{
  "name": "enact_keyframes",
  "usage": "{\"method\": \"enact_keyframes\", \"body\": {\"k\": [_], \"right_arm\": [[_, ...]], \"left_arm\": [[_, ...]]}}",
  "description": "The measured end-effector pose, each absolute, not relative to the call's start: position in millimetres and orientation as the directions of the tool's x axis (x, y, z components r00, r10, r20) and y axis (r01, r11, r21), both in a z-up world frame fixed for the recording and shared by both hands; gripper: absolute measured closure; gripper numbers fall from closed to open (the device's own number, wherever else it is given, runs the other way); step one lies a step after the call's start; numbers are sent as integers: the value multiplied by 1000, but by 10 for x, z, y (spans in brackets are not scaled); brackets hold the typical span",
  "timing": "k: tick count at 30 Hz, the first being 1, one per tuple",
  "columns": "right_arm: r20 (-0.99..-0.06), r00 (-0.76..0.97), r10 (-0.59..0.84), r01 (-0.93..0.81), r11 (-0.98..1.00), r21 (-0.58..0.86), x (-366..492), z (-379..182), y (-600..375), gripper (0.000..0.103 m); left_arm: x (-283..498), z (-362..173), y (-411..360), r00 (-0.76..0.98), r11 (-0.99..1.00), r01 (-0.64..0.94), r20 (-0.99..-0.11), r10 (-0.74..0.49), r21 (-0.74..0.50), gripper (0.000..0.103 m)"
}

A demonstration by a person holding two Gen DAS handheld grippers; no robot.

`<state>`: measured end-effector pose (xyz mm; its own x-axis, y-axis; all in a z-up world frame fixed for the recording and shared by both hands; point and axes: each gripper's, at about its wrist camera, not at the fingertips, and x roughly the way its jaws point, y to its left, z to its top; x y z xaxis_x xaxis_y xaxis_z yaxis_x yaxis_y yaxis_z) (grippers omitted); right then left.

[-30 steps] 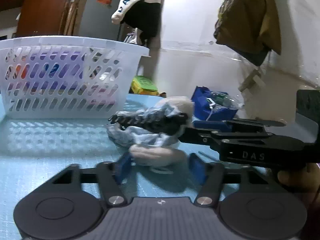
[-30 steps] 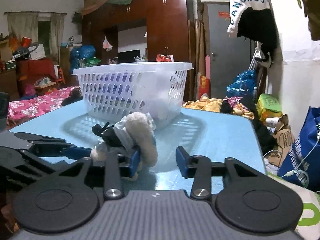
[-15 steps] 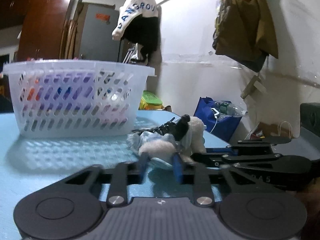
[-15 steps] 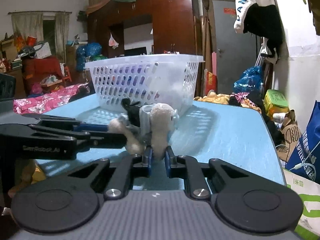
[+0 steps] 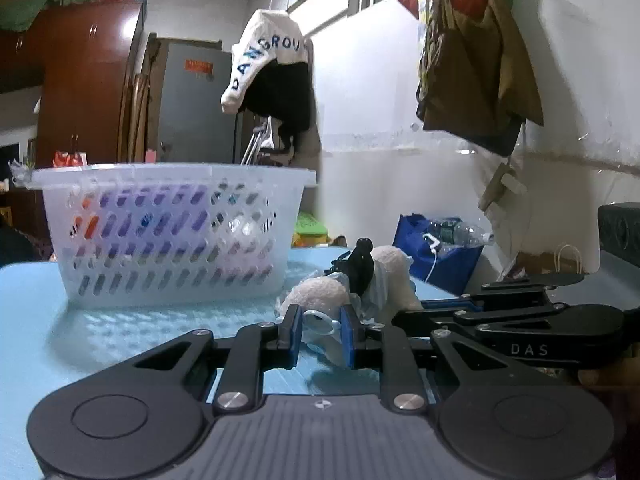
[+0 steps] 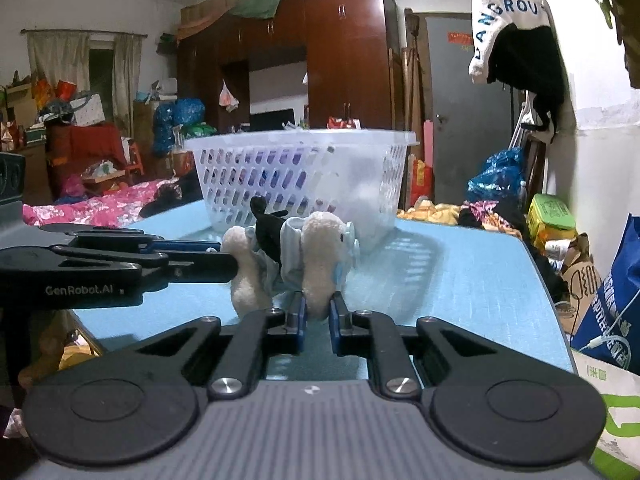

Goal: Organize objects

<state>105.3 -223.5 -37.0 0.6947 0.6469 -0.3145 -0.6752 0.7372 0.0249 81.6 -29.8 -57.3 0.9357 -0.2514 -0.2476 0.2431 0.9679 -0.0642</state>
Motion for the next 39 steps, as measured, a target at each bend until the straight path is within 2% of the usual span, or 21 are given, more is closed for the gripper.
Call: {"method": "enact_keyframes", "body": {"k": [16, 26, 32, 37, 38, 39], "right_arm": [[-208, 713, 670, -691, 722, -41, 968, 68, -1995, 91], [-87, 732, 676, -680, 717, -154, 1121, 858, -1601, 91], [-75, 783, 618, -618, 758, -209, 1507, 1022, -1247, 91], [-106, 829, 549, -557, 794, -244, 1739, 908, -1101, 91], [-111, 837, 536, -546, 799, -252, 1747, 876, -1107, 91], [-117, 842, 527, -538, 802, -259, 1759, 840, -1112, 91]], "left_arm": [[606, -134, 57, 960, 968, 236, -132, -246, -86, 80], [788, 810, 250, 987, 987, 157, 17, -157, 15, 81], [1377, 1122, 371, 991, 991, 133, 7, -133, 19, 81], [1882, 1022, 455, 983, 985, 165, -77, -169, -53, 81], [1934, 977, 432, 982, 986, 162, -90, -166, -50, 82], [1977, 951, 409, 982, 987, 154, -101, -157, -44, 87]]}}
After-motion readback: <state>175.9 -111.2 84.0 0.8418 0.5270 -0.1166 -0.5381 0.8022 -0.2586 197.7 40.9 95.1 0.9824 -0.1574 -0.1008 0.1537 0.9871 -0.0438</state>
